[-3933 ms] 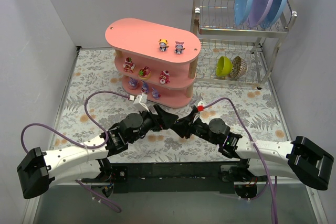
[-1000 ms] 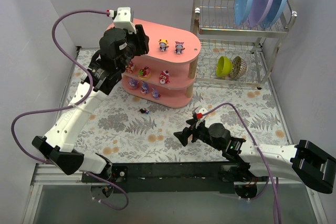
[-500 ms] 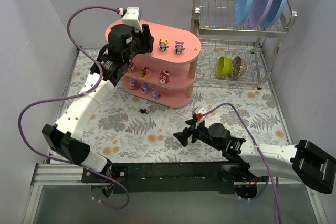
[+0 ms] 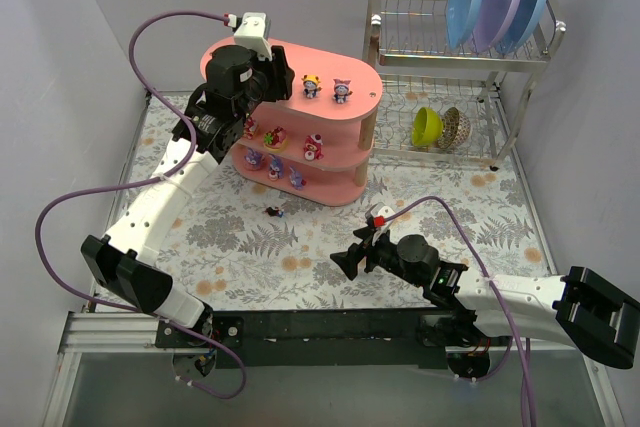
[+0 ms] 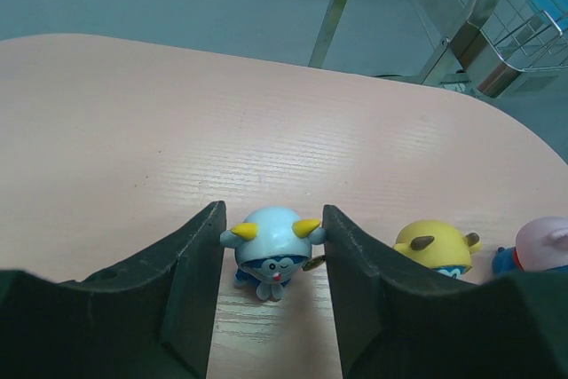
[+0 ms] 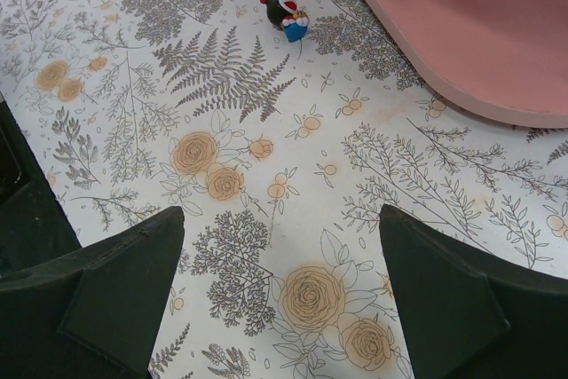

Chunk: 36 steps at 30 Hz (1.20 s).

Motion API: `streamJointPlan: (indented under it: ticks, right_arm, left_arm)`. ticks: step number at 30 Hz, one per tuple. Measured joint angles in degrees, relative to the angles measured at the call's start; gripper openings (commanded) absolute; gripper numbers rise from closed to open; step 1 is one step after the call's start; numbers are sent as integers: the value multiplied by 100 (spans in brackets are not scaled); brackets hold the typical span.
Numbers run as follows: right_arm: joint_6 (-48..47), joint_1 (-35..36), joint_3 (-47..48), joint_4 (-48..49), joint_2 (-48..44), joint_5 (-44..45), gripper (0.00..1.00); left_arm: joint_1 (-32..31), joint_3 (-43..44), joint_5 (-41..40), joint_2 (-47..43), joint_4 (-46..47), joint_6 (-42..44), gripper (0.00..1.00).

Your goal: Place and organize the plastic toys onto the shelf

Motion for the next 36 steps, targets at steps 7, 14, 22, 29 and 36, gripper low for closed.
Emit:
streamJointPlan:
  ticks: [7, 14, 22, 29, 36]
  right_arm:
    - [2, 0, 0, 2, 37, -20, 98]
    - [2, 0, 0, 2, 101, -52, 98]
    - [0, 0, 0, 4, 131, -133, 97]
    - [-55, 0, 52, 9, 660, -286, 96]
    - [-317, 0, 632, 26, 1561, -553, 94]
  left_arm:
    - [0, 0, 2, -4, -2, 44, 53]
    - [0, -2, -28, -31, 7, 59, 61]
    - [0, -2, -398, -186, -4, 37, 75]
    - [0, -221, -1250, -970, -365, -295, 89]
    - [4, -1753, -1786, -2780, -1040, -1346, 95]
